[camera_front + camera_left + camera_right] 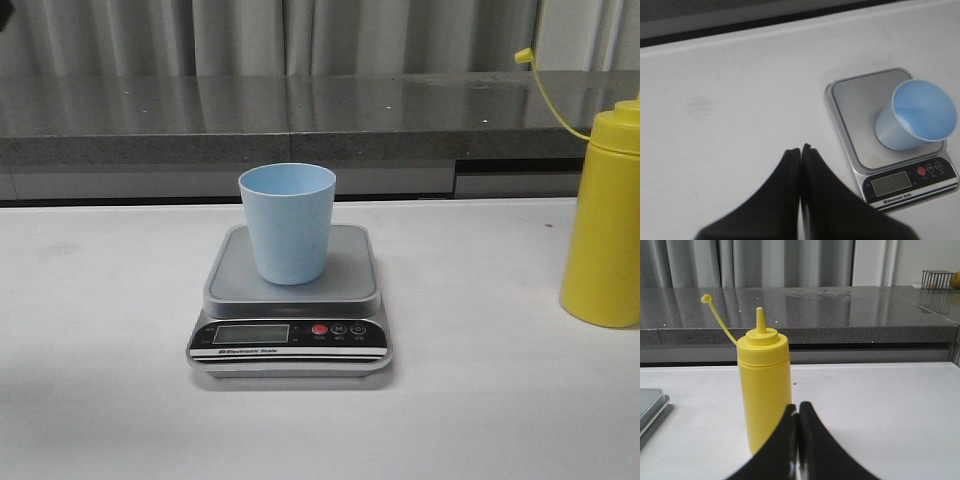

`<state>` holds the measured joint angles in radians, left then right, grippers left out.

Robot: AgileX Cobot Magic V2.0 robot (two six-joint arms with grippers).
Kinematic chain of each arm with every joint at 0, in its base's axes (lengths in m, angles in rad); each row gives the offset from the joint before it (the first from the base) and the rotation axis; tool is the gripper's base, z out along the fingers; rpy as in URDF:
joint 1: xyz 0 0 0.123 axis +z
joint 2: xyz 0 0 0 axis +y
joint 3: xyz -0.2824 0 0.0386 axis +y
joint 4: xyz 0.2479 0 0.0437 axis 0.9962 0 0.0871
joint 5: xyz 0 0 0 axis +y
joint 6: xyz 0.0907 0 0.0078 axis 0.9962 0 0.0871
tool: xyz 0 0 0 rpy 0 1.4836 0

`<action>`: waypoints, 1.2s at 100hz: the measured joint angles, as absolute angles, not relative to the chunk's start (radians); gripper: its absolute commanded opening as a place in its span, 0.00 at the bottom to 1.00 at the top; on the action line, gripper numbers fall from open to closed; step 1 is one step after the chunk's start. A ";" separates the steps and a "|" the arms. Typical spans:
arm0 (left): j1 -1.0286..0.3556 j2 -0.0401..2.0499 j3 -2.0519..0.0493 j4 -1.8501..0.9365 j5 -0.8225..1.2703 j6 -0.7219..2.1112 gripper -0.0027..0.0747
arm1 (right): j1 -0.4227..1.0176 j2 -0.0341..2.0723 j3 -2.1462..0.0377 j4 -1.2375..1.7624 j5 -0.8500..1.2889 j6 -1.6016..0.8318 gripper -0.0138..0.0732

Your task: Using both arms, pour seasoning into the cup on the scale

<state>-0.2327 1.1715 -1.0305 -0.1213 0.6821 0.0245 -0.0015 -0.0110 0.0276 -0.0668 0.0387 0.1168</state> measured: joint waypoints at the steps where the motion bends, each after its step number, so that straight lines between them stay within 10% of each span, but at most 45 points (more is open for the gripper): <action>1: -0.229 1.157 -1.024 -0.121 0.678 0.025 0.01 | -0.001 -0.011 0.028 -0.067 0.039 0.117 0.09; 120: -0.059 0.173 -0.333 -0.108 0.491 0.000 0.01 | -0.001 -0.011 0.028 -0.067 0.039 0.117 0.09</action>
